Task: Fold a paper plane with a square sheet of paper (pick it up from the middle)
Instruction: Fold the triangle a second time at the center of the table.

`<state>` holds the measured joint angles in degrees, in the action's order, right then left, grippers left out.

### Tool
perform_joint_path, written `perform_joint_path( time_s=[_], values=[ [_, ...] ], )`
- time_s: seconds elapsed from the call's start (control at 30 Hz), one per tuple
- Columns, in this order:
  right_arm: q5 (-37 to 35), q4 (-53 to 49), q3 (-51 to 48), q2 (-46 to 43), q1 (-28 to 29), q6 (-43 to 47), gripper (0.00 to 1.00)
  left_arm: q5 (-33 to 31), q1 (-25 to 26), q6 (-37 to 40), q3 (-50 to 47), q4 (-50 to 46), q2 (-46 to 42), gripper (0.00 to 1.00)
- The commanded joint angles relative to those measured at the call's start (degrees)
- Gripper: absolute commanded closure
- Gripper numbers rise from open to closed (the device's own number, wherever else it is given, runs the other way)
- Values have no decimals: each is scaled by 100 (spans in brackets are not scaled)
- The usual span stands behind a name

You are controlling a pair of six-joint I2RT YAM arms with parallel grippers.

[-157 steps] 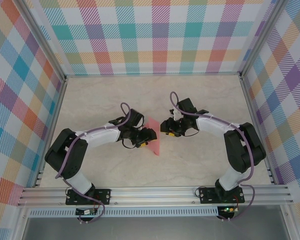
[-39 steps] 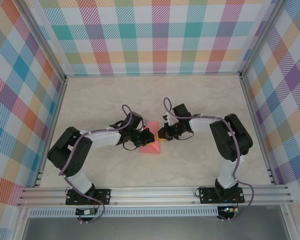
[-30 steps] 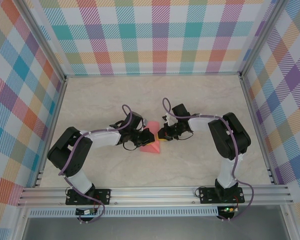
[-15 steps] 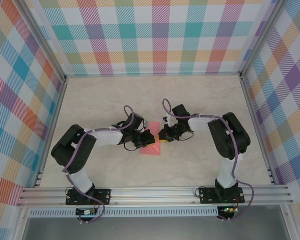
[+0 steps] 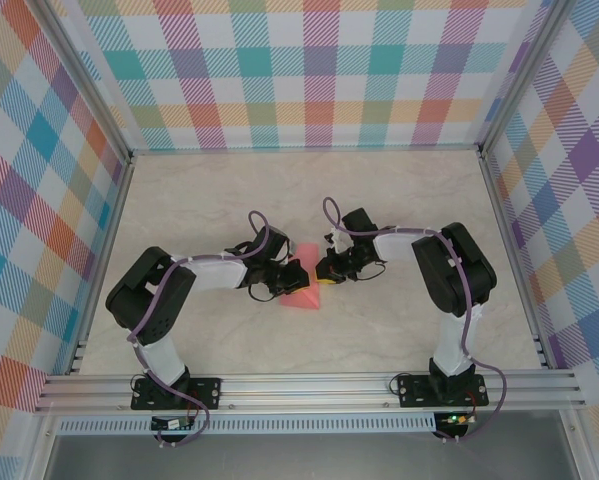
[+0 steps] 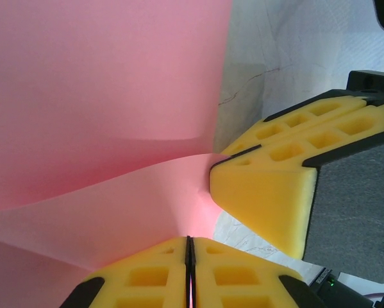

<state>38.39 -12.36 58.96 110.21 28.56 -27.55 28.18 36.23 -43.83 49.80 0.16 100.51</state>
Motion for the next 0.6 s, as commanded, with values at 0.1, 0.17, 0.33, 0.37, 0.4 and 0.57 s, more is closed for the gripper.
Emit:
perform_joint_path(
  time_s=[0.1,0.17,0.33,0.37,0.4,0.57],
  values=[
    [157,-130,151,166,27,163,93,-92,-37,152,131,-139,72,91],
    [183,-119,160,184,32,167,93,-120,-37,164,128,-197,79,91],
    [203,-138,203,245,54,169,93,-169,-37,175,106,-246,88,91],
    [204,-146,212,254,54,173,93,-173,-37,179,104,-256,92,91],
    [185,-155,221,264,62,176,93,-182,-37,183,105,-260,92,91],
    [125,-206,239,266,62,171,93,-208,-37,209,135,-318,139,91]
  ],
)
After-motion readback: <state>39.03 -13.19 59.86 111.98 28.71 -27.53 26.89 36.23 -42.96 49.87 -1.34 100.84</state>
